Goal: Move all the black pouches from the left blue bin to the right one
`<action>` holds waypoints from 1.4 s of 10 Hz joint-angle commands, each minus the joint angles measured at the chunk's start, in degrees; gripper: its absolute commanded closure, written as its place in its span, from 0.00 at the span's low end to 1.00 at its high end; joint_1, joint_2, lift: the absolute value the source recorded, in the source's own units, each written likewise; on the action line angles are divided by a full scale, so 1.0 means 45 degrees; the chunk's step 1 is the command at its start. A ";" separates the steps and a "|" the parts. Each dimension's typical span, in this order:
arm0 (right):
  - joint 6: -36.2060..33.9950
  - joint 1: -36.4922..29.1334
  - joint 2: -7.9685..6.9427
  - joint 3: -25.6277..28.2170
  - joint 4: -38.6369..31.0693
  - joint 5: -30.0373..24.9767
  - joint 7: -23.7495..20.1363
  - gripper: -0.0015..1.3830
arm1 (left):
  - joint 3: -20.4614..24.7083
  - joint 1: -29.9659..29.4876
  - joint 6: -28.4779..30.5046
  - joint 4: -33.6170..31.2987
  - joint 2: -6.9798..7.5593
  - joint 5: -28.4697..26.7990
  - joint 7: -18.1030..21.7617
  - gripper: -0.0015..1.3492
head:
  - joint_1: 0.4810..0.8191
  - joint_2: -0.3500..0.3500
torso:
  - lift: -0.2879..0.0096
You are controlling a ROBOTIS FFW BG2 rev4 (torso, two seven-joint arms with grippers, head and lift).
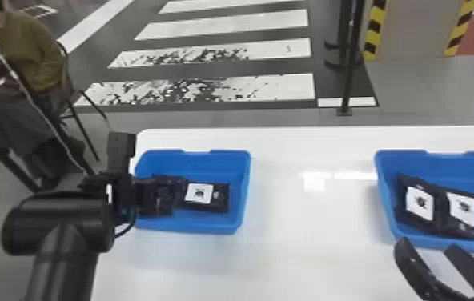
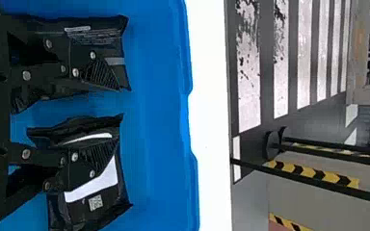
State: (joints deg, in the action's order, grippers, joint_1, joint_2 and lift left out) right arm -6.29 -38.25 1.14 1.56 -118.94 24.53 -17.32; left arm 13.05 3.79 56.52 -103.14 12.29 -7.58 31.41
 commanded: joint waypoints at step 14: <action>-0.0539 0.0282 0.0000 -0.0269 0.0415 0.0592 -0.0154 0.10 | -0.1276 0.1691 -0.1498 0.4187 0.0121 0.1176 0.0305 0.52 | 0.63 0.78 | 0.50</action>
State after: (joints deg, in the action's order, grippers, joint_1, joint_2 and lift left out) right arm -8.63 -37.00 1.14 0.36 -117.15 27.14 -18.00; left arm 7.17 11.31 51.03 -85.07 12.90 -3.41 32.77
